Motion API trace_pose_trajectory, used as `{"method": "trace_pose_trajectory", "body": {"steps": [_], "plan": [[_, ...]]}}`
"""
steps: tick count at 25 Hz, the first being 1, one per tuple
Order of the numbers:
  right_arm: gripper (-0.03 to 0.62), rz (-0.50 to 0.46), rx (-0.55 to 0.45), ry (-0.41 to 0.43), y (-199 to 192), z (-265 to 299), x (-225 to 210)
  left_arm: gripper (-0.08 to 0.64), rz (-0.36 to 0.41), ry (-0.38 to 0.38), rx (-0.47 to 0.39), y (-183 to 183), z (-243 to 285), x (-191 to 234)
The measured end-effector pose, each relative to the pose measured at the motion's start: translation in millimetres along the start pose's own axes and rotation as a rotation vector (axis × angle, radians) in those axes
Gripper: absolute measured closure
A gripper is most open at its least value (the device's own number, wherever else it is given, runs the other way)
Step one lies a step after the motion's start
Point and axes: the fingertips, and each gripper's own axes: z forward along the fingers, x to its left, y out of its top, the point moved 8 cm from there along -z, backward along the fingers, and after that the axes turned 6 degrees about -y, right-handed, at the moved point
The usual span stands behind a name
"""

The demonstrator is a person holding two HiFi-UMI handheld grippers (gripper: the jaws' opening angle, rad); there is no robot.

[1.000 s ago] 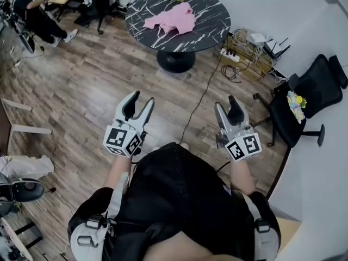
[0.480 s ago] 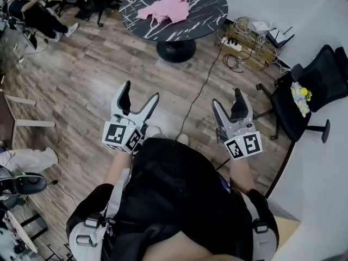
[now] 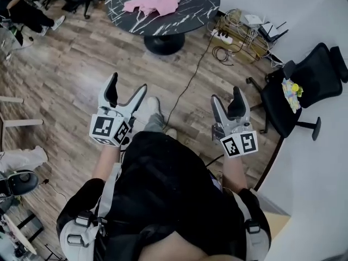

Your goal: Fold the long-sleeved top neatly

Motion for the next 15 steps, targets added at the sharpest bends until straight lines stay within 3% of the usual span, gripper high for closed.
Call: {"method": "trace_pose_trajectory", "body": {"steps": [9, 15], "plan": [[0.232, -0.032, -0.005, -0.061, 15, 66, -19, 0.129, -0.021, -0.075, -0.036, 10, 83, 49], [0.233, -0.058, -0.016, -0.033, 25, 141, -13, 0.129, -0.021, -0.080, -0.060, 28, 123, 101]]}}
